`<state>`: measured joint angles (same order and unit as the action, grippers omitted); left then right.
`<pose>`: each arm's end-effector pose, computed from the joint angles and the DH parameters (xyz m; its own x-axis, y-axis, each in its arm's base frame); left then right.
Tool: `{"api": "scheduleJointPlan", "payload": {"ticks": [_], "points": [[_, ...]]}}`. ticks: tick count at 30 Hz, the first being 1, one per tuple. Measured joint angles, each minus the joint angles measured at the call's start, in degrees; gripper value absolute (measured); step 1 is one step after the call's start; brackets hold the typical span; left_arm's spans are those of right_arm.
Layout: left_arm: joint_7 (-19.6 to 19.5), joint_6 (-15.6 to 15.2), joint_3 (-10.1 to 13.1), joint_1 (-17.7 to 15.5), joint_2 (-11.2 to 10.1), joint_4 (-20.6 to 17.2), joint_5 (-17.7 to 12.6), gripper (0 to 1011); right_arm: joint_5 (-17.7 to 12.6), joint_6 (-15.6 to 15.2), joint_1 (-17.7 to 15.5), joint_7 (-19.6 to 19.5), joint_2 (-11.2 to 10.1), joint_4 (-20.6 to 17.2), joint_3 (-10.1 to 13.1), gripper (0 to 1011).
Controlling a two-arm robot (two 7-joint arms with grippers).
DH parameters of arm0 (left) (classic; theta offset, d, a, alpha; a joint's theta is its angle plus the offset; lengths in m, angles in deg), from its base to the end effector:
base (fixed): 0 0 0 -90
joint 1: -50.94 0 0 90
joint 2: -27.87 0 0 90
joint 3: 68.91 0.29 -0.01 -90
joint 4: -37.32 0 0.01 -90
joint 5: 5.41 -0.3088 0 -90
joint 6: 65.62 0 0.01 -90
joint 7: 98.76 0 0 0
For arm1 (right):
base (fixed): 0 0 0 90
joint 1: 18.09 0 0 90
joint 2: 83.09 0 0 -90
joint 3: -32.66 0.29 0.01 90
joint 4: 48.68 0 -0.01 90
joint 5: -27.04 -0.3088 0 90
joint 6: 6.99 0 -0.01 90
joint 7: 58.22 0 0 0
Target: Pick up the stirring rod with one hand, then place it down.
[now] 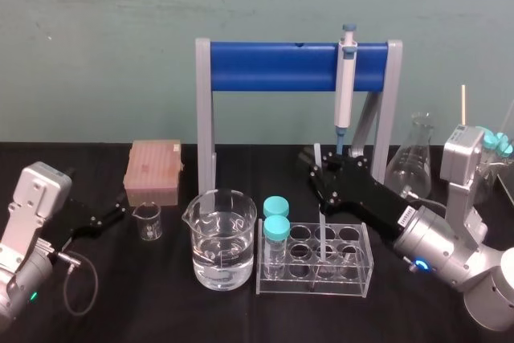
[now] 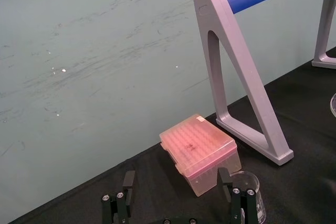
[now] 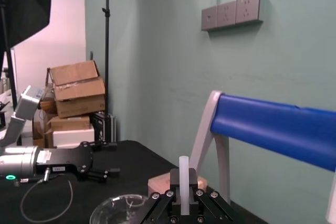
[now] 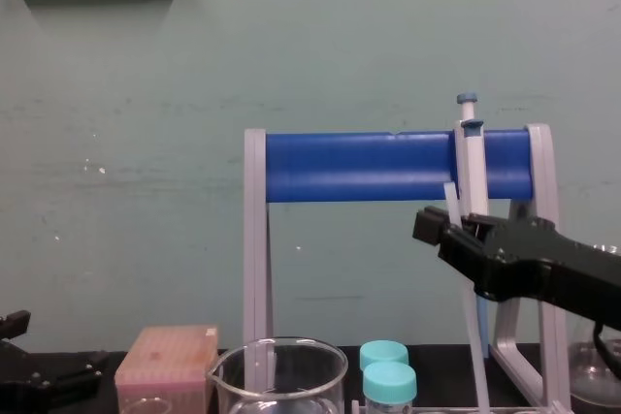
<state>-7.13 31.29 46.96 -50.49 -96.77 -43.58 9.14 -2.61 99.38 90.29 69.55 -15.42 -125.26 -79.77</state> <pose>0.3581 0.0826 -0.3023 0.2923 0.8803 0.3736 -0.9553 0.2873 0.0702 0.4021 -0.0300 -0.2763 0.7782 -0.6193 0.1042 0.5916 0.7786 0.2093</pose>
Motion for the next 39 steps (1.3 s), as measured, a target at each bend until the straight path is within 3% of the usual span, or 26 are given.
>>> {"api": "scheduleJointPlan", "payload": {"ticks": [15,39], "points": [[0.0,0.0,0.0,0.0,0.0,0.0,0.0,1000,0.5,-1.0,-0.2,-1.2,0.9,2.5,0.2,68],[0.0,0.0,0.0,0.0,0.0,0.0,0.0,1000,1.1,-3.0,-0.7,-2.2,1.3,3.1,-0.2,69]]}}
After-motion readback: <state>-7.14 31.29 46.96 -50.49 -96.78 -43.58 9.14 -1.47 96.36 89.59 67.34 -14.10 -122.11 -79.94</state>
